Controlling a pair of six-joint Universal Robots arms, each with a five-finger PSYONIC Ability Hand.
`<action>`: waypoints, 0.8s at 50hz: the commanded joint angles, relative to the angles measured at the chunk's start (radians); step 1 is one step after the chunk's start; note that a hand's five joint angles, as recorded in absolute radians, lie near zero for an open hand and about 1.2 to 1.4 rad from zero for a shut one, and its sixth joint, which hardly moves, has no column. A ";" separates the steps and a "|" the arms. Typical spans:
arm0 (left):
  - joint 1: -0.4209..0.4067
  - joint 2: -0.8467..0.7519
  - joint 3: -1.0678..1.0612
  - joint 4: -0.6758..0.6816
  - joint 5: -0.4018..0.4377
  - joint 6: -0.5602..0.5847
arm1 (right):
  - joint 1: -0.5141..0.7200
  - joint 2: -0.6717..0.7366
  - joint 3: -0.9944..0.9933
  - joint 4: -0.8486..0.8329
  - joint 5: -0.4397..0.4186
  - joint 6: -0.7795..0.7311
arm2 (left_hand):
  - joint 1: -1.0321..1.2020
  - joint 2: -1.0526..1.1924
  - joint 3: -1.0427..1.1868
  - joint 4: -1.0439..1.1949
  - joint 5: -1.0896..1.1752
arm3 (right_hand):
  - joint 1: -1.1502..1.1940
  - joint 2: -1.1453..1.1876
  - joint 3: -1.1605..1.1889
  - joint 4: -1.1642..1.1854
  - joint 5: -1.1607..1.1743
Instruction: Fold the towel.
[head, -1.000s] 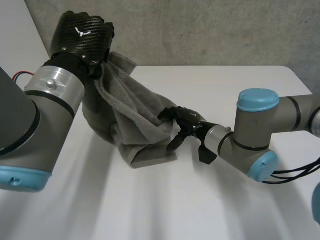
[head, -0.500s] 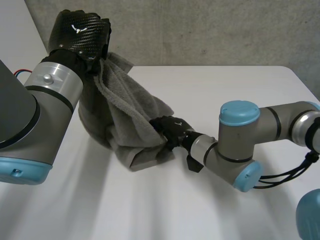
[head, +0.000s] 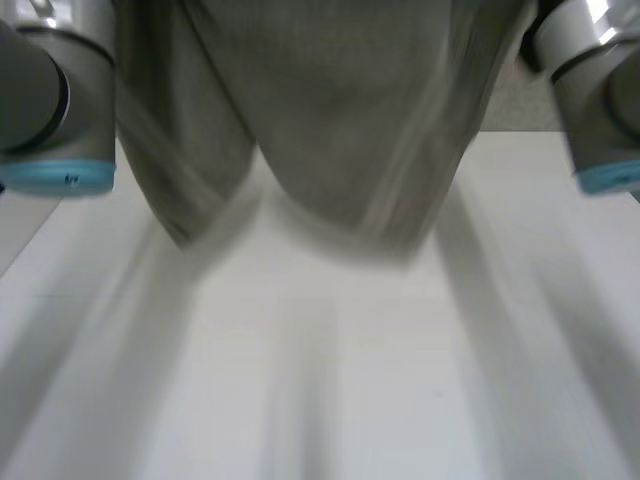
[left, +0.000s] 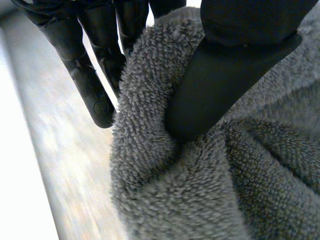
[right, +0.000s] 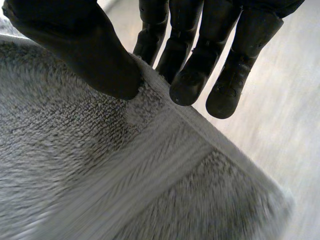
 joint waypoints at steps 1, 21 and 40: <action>0.000 0.021 -0.028 0.143 0.000 -0.037 | 0.007 -0.096 0.109 -0.069 -0.061 -0.037 | 0.201 0.181 0.182 0.179 0.366 | 0.072 0.060 0.062 0.061 0.059; 0.043 -0.005 -0.663 -0.101 0.008 -0.019 | 0.013 0.072 0.445 0.337 -0.144 -0.509 | 0.201 0.181 0.182 0.179 0.366 | 0.072 0.060 0.062 0.061 0.059; -0.021 0.121 -0.705 -0.431 0.082 -0.008 | -0.007 -0.056 0.606 0.373 -0.126 -0.561 | -0.852 -0.872 -0.871 -0.874 -0.687 | 0.072 0.060 0.062 0.061 0.059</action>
